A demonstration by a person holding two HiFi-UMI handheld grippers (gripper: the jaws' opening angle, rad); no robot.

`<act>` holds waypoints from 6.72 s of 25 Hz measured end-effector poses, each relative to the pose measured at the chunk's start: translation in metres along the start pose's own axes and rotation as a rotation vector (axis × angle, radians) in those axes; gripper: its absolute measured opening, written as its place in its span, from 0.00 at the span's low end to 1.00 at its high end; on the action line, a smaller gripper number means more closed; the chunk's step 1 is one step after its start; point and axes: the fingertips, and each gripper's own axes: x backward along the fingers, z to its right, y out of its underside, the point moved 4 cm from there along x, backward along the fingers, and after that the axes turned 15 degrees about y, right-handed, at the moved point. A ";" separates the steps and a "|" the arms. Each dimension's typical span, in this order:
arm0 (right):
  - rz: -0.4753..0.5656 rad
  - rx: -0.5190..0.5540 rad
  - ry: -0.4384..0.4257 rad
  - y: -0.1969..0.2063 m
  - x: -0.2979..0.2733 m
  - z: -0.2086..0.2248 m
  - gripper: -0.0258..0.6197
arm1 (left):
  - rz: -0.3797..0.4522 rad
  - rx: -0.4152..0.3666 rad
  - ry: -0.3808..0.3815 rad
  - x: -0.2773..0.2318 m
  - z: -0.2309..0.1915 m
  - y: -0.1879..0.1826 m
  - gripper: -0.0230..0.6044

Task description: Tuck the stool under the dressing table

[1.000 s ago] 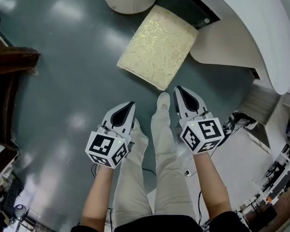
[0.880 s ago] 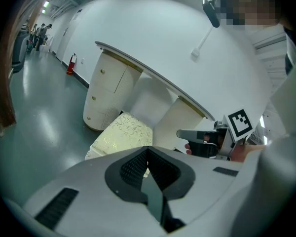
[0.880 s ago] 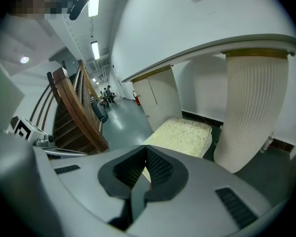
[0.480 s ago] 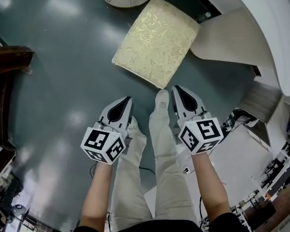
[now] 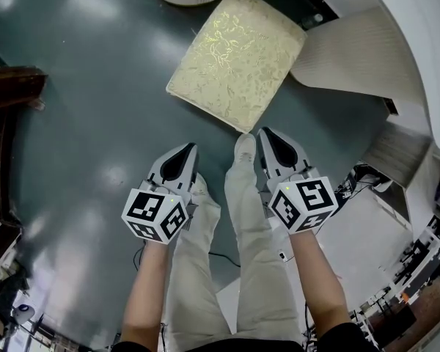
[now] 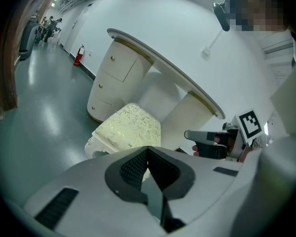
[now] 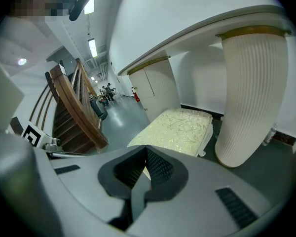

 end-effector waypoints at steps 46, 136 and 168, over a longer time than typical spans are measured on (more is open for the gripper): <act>0.088 0.108 -0.032 0.014 -0.088 0.038 0.05 | -0.138 -0.213 -0.059 -0.101 -0.081 0.036 0.05; 0.231 0.116 0.100 0.074 -0.104 0.040 0.05 | 0.070 -0.369 0.159 -0.125 -0.084 0.015 0.05; 0.234 0.086 0.081 0.075 -0.111 0.043 0.05 | 0.027 -0.311 0.117 -0.126 -0.098 0.049 0.05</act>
